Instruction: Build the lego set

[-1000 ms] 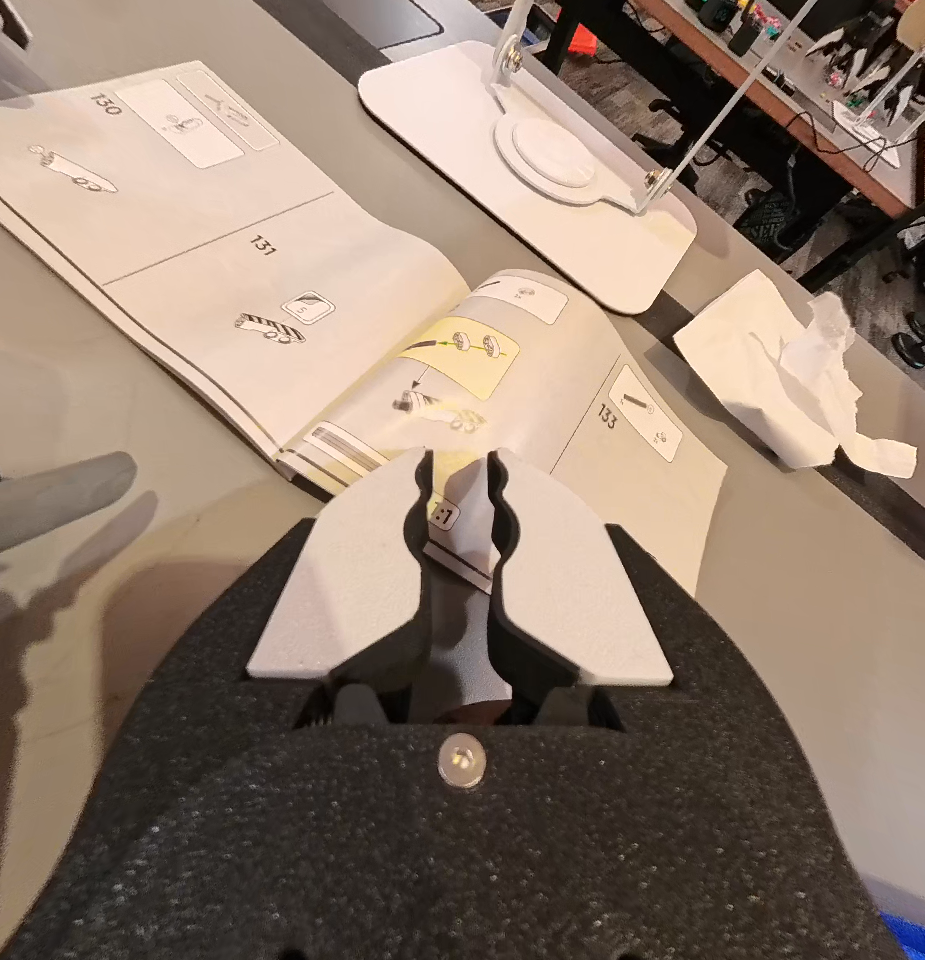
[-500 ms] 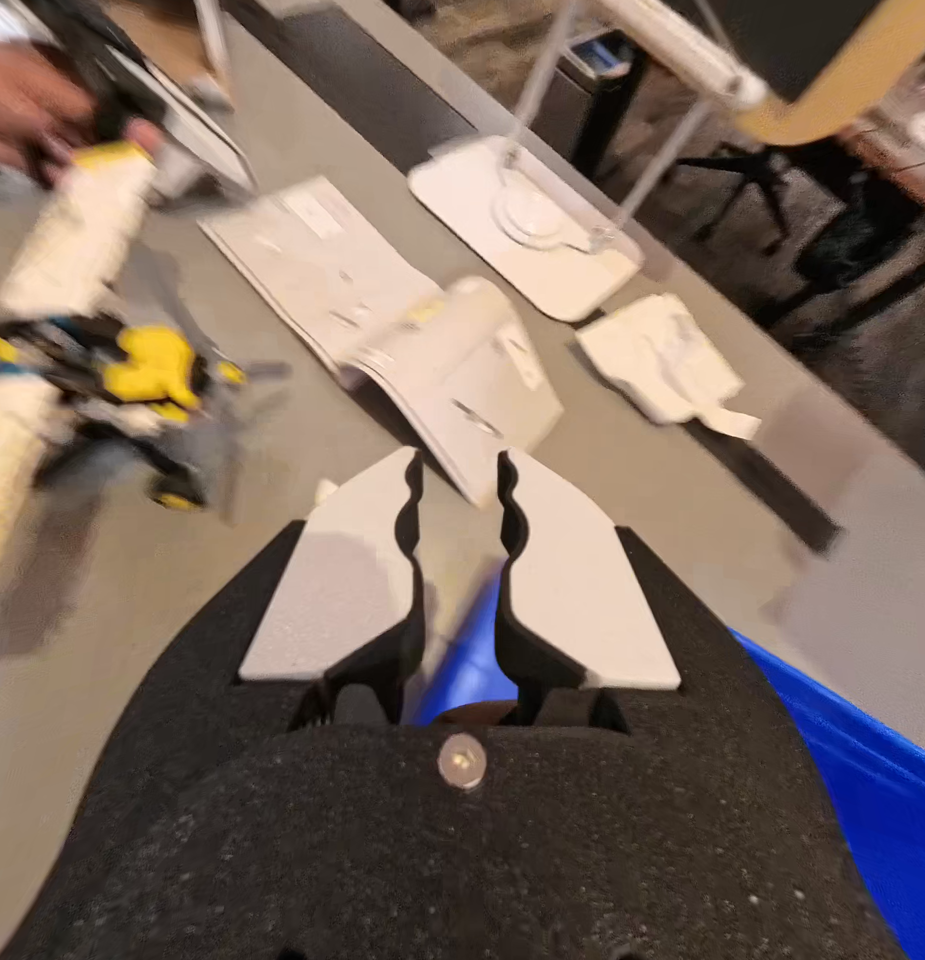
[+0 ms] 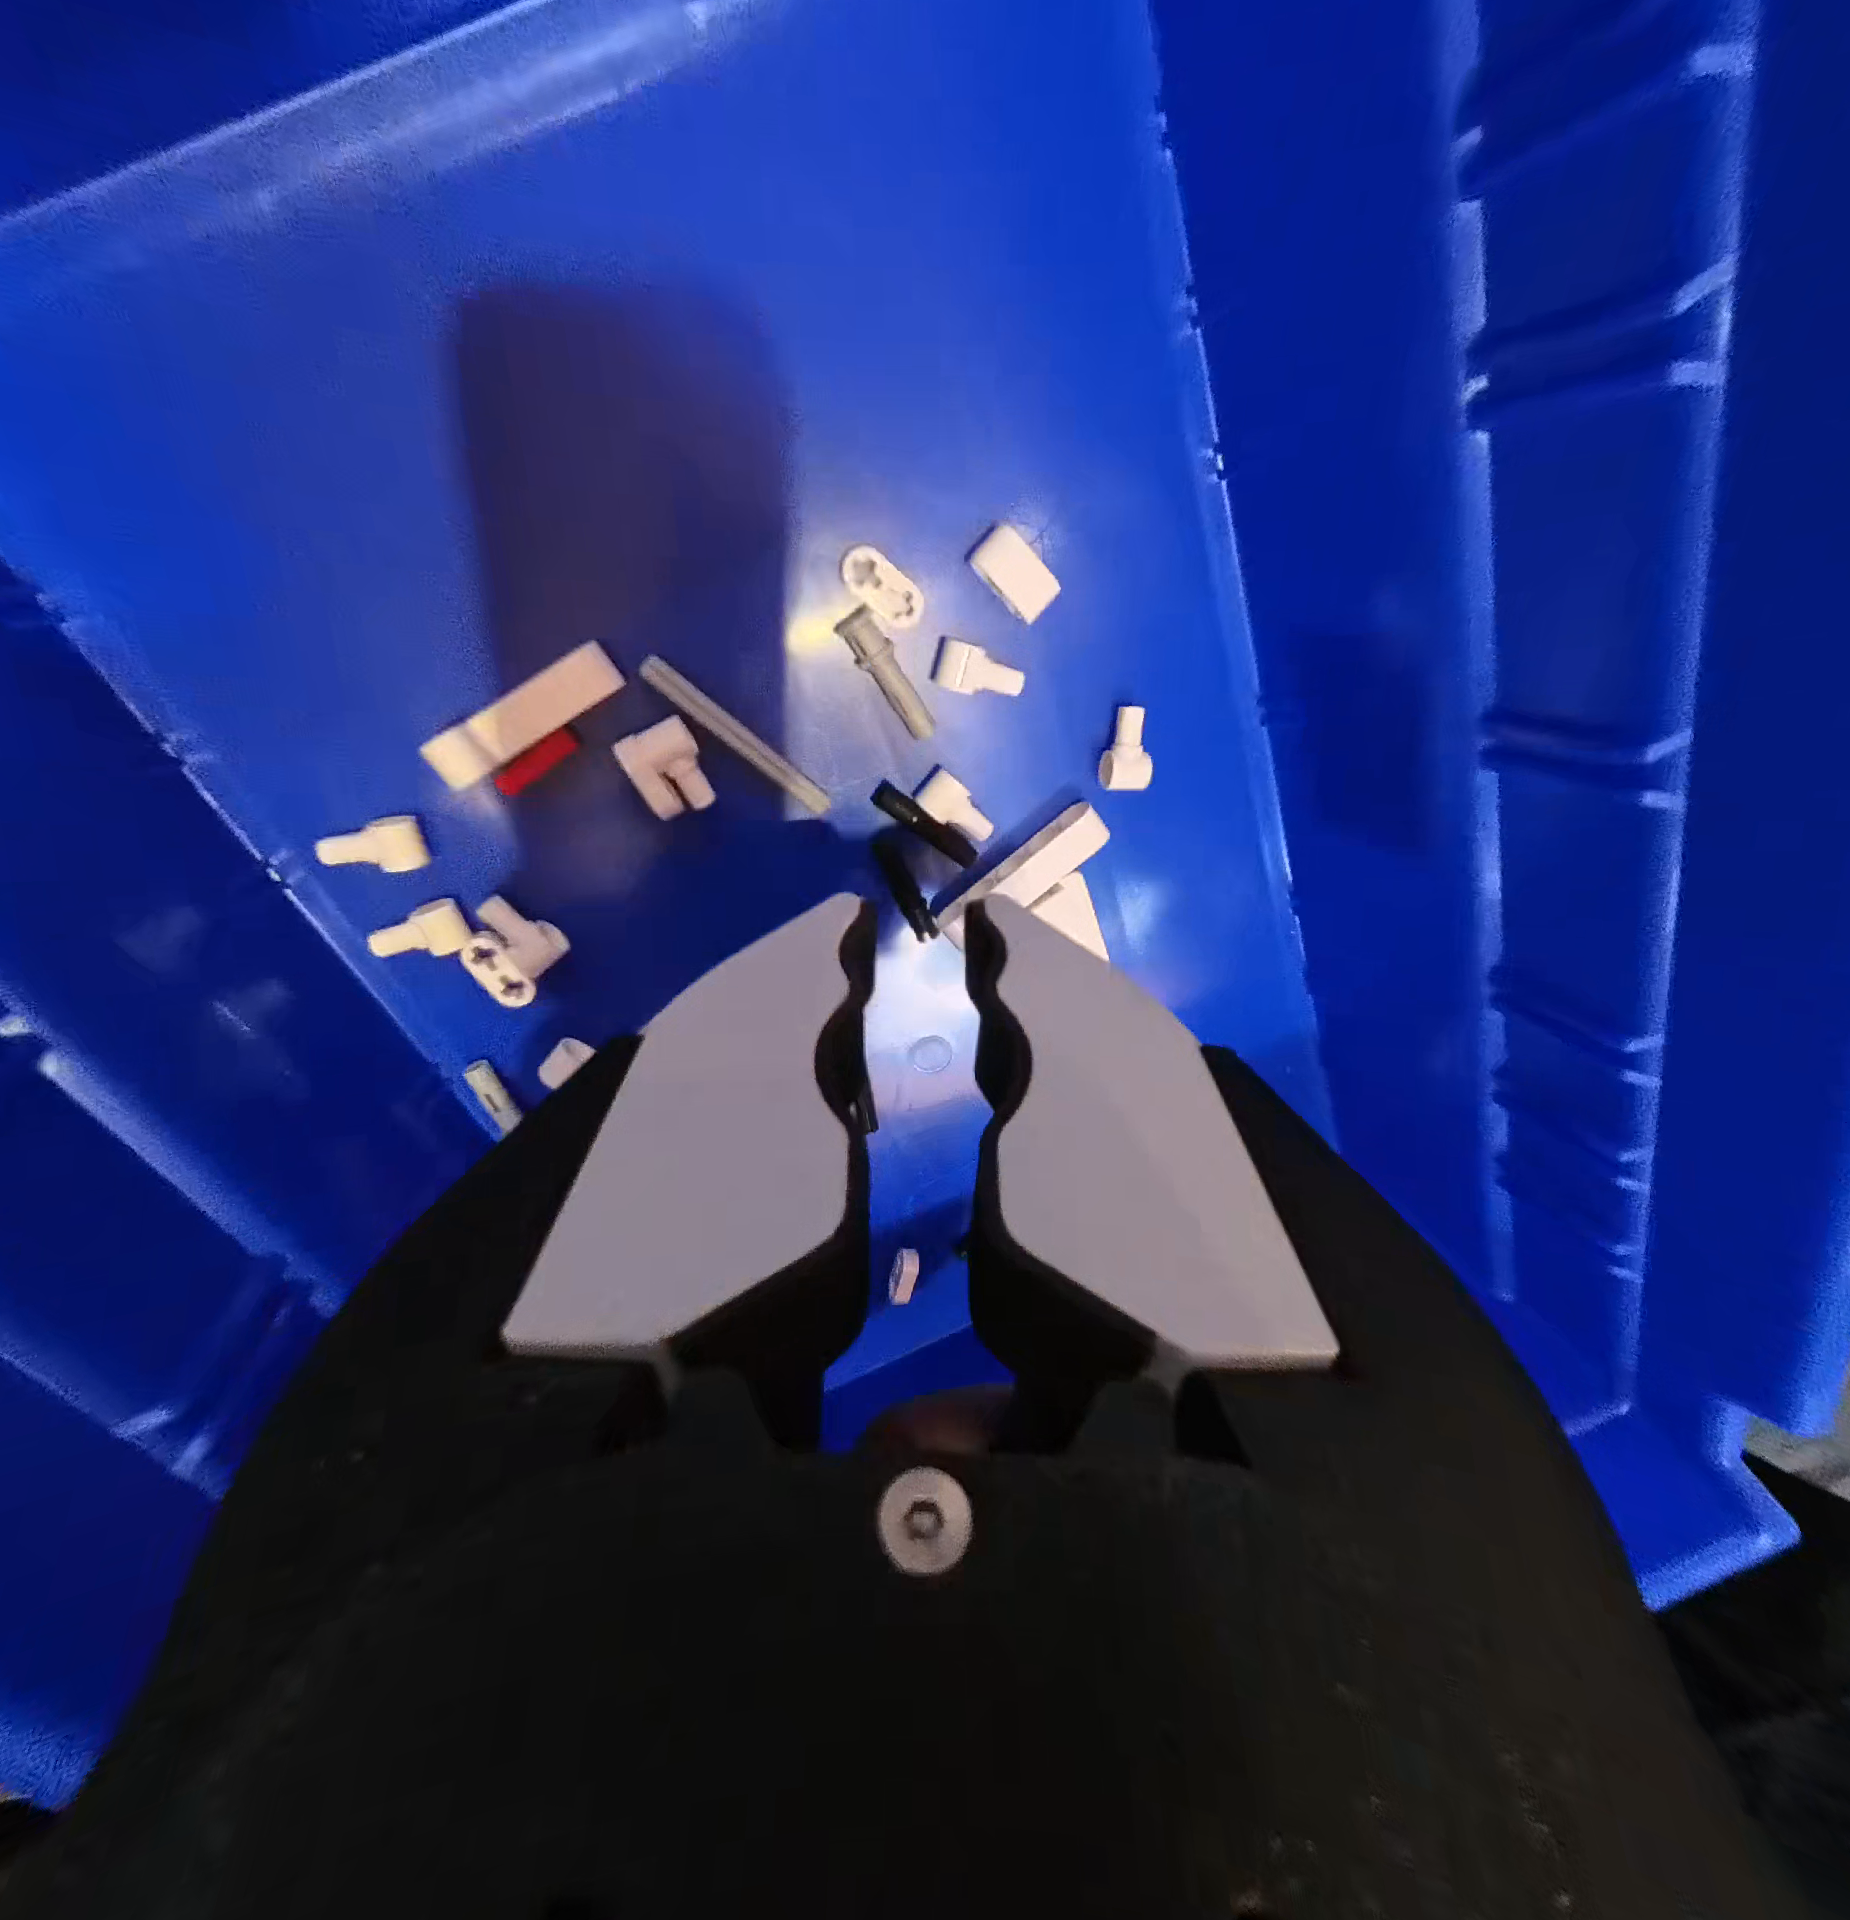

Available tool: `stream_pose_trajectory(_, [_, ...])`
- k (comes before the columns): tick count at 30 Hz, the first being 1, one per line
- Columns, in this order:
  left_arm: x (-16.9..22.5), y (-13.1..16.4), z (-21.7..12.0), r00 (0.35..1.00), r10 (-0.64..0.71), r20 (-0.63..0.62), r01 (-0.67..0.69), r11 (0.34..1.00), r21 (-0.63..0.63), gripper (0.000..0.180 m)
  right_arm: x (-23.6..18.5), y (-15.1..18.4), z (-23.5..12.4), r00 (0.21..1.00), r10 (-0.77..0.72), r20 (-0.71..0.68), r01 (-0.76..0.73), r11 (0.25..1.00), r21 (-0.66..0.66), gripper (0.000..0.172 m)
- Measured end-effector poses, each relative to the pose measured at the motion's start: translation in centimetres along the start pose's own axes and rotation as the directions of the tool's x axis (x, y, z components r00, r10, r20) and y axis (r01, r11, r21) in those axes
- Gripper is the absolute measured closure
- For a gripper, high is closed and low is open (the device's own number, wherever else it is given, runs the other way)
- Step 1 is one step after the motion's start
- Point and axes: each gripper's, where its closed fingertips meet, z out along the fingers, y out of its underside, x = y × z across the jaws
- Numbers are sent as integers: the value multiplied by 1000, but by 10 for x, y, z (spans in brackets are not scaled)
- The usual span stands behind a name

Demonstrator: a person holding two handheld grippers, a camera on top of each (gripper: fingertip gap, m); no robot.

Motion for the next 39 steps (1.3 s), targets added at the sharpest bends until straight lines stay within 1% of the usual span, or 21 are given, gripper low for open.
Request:
stream_pose_trajectory(2, [0, 0, 0, 1000, 1, 2, -1, 1000, 3, 163, -1, 1, 4, 999, -14, 29, 13, 1000, 7, 155])
stream_pose_trajectory(7, [0, 0, 0, 1000, -2, -4, 2, 1000, -1, 162, -1, 6, 17, 998, -40, 58, 42, 999, -34, 156])
stream_pose_trajectory(9, [1, 0, 0, 1000, -1, -6, 1, 1000, -1, 162, 0, 7, 19, 998, -20, 66, 22, 999, -33, 161])
stream_pose_trajectory(10, [1, 0, 0, 1000, 0, -7, 0, 1000, -1, 162, -1, 7, 19, 997, -9, 77, 12, 999, -38, 166])
stream_pose_trajectory(11, [1, 0, 0, 1000, 1, -8, -1, 1000, -3, 162, -1, 8, 19, 997, 4, 80, 0, 999, -41, 166])
stream_pose_trajectory(13, [1, 1, 0, 1000, 3, -9, -4, 1000, -4, 162, -2, 10, 18, 997, 18, 70, -13, 998, -68, 166])
stream_pose_trajectory(15, [2, 1, 0, 1000, 7, -11, -7, 1000, -6, 162, 2, 10, 12, 1000, 23, 16, -22, 995, -97, 166])
stream_pose_trajectory(16, [2, 1, 0, 1000, 8, -11, -8, 1000, -8, 162, 3, 5, 4, 999, 35, -6, -36, 996, -83, 166])
stream_pose_trajectory(18, [2, 2, 0, 1000, 12, -10, -12, 1000, -10, 162, 3, -18, -17, 997, 66, -38, -66, 998, -9, 166])
stream_pose_trajectory(20, [3, 2, 1, 1000, 14, -10, -14, 1000, -16, 162, 0, -50, -39, 995, 82, -49, -78, 995, 67, 166])
stream_pose_trajectory(23, [3, 3, 2, 1000, 15, -11, -15, 1000, -23, 162, -17, -107, -58, 997, 76, -4, -74, 987, 144, 166])
stream_pose_trajectory(26, [3, 3, 1, 1000, 18, -10, -18, 1000, -23, 163, -43, -166, -60, 999, 10, 50, -19, 983, 184, 166])
stream_pose_trajectory(29, [3, 4, 1, 1000, 25, -7, -25, 999, -21, 163, -73, -210, -45, 992, -15, 127, -10, 982, 190, 167])
stream_pose_trajectory(31, [4, 4, 1, 1000, 29, -7, -29, 999, -20, 163, -90, -221, -26, 989, -16, 150, -4, 991, 136, 166])
stream_pose_trajectory(34, [4, 4, 1, 999, 31, -8, -31, 999, -21, 163, -110, -221, 2, 988, -38, 151, 32, 999, 38, 166])
stream_pose_trajectory(39, [5, 5, 2, 999, 30, -14, -31, 999, -29, 162, -121, -215, 24, 987, -53, 151, 57, 998, -19, 166])
